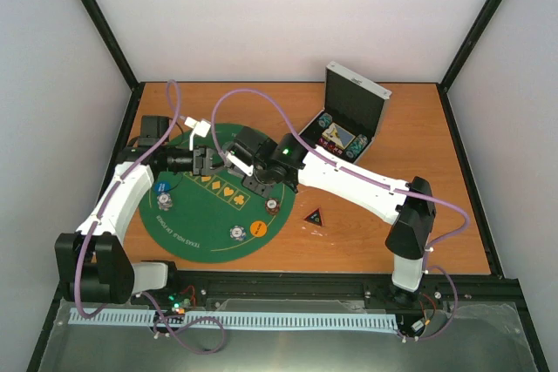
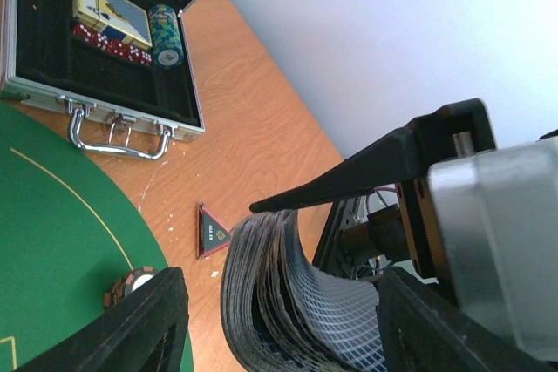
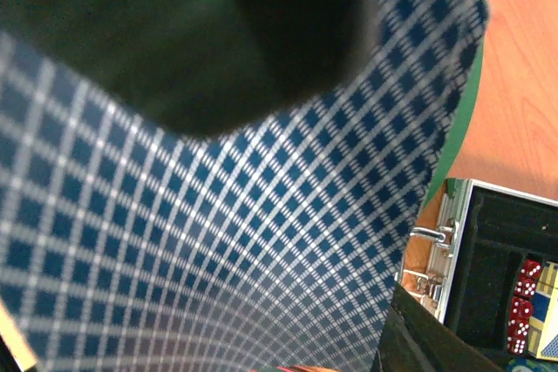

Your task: Distribute texas hold em gaming equipment

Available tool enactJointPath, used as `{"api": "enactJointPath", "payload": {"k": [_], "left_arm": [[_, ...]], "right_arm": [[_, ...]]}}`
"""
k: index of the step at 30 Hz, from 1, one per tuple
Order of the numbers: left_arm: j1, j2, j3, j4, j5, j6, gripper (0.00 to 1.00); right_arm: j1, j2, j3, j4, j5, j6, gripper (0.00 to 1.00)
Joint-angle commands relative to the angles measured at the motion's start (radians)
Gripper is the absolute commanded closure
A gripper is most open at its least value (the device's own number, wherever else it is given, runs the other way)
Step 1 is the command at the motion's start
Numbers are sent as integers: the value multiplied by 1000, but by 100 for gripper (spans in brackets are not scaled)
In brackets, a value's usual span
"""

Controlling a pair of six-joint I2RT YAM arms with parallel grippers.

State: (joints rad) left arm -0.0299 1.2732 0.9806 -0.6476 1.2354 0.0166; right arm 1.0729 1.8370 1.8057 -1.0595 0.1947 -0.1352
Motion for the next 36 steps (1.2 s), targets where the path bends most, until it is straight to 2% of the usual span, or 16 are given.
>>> {"api": "enactJointPath", "payload": {"k": [1, 6, 11, 16, 20, 26, 28, 36], "left_arm": [[-5, -32, -30, 32, -9, -6, 39], [-5, -30, -28, 41, -18, -14, 38], [-8, -4, -27, 17, 13, 13, 46], [-36, -12, -37, 3, -10, 46, 48], [-38, 10, -30, -6, -36, 54, 56], [-70, -4, -24, -29, 10, 88, 56], [-81, -9, -23, -29, 16, 95, 61], [-82, -17, -19, -44, 70, 131, 99]], "right_arm": [[17, 23, 48, 25, 36, -24, 54], [27, 31, 57, 29, 61, -43, 54], [49, 33, 54, 36, 116, -73, 53], [54, 36, 59, 47, 187, -112, 53], [68, 39, 64, 55, 222, -160, 53], [70, 34, 69, 77, 307, -199, 52], [71, 32, 74, 87, 296, -202, 52], [76, 18, 60, 116, 297, -219, 52]]}}
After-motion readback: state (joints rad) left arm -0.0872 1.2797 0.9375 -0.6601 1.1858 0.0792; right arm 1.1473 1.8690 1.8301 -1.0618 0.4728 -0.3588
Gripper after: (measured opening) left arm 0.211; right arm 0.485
